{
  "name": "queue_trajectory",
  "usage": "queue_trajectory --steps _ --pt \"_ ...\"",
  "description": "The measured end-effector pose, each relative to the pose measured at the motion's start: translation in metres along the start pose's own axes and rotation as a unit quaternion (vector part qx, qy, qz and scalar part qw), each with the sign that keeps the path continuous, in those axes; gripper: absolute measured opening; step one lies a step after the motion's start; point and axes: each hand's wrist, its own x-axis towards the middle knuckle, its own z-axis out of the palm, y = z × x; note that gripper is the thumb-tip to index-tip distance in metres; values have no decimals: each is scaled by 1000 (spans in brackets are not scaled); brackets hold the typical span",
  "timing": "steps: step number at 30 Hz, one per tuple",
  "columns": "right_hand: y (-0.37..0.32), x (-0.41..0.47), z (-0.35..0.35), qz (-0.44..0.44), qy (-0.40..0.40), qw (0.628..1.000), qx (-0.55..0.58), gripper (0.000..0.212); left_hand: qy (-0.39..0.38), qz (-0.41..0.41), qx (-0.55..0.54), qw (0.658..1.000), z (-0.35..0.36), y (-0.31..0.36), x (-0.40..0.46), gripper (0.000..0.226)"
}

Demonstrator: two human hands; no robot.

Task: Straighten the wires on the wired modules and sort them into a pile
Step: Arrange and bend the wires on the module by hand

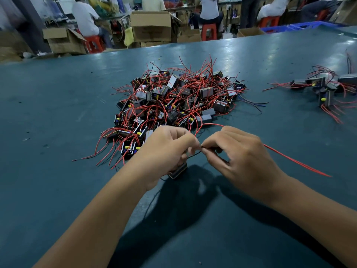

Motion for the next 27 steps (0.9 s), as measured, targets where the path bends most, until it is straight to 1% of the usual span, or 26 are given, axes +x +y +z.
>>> queue_trajectory --steps 1,2,3,4,5,6,9,12,15,19,23,25,27 --pt "1 0 -1 7 2 1000 10 11 19 72 56 996 -3 0 1 19" --pt "2 1 -2 14 4 1000 18 10 35 151 119 981 -8 0 2 16" --pt "3 1 -2 21 6 1000 23 9 44 223 184 956 -13 1 2 16" --pt "3 1 -3 27 6 999 26 8 45 281 240 928 -17 1 3 18" --pt "2 1 -3 31 7 999 30 7 40 321 281 904 -20 1 3 18" --pt "1 1 -3 34 7 999 33 6 32 345 307 886 -22 0 4 17" --pt "1 1 -3 34 7 999 42 5 26 380 344 858 -22 -3 6 10" --pt "1 1 -3 31 9 998 45 6 37 406 351 843 -21 -3 7 10" --pt "0 0 -3 31 5 998 47 6 27 417 365 832 -24 -4 8 12" --pt "1 0 -3 29 5 998 49 4 28 426 367 826 -21 -5 9 9" --pt "0 0 -4 32 3 998 51 3 39 437 369 819 -19 -7 11 12" --pt "-1 0 -5 32 1 998 48 3 31 431 364 825 -18 -8 10 13" --pt "-1 1 -5 27 0 999 36 4 13 413 353 840 -17 -8 10 13"
